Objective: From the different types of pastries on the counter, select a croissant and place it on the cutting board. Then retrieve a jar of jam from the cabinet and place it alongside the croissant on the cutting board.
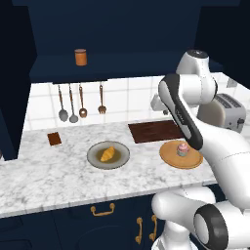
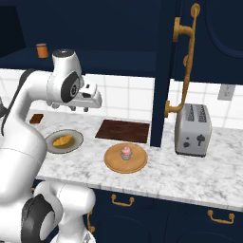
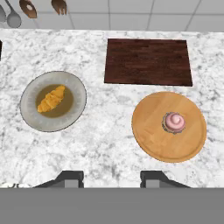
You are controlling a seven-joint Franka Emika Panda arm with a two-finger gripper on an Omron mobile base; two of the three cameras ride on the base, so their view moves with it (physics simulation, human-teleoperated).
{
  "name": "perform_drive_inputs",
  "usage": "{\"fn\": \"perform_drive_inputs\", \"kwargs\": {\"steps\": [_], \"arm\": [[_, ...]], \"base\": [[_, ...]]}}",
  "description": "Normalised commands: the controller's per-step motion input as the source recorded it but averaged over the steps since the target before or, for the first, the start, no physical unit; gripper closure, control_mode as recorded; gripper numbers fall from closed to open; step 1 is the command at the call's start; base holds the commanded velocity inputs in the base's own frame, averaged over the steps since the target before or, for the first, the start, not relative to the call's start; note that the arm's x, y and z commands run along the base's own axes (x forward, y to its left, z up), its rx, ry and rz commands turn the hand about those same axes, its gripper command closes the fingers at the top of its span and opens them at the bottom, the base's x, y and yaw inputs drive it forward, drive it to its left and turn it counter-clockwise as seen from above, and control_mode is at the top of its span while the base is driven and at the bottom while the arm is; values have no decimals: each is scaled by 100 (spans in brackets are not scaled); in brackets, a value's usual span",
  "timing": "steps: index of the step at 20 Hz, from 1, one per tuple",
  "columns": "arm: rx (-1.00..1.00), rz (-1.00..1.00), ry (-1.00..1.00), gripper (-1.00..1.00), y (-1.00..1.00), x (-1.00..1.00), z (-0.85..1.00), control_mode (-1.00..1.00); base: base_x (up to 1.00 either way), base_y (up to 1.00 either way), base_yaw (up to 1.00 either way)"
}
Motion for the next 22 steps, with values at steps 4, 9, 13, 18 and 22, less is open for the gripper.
{"fn": "perform_drive_inputs", "kwargs": {"steps": [4,9,13,18,22], "arm": [[0,0,0,-100,29,0,-8,-100],[0,-16,0,-100,88,4,-6,-100],[-1,-27,0,-100,61,7,-9,-100],[0,-21,4,-100,52,18,-36,-100],[9,-8,21,-100,51,20,-64,-100]], "base": [[0,0,0],[0,0,0],[0,0,0],[0,0,0],[0,0,0]]}}
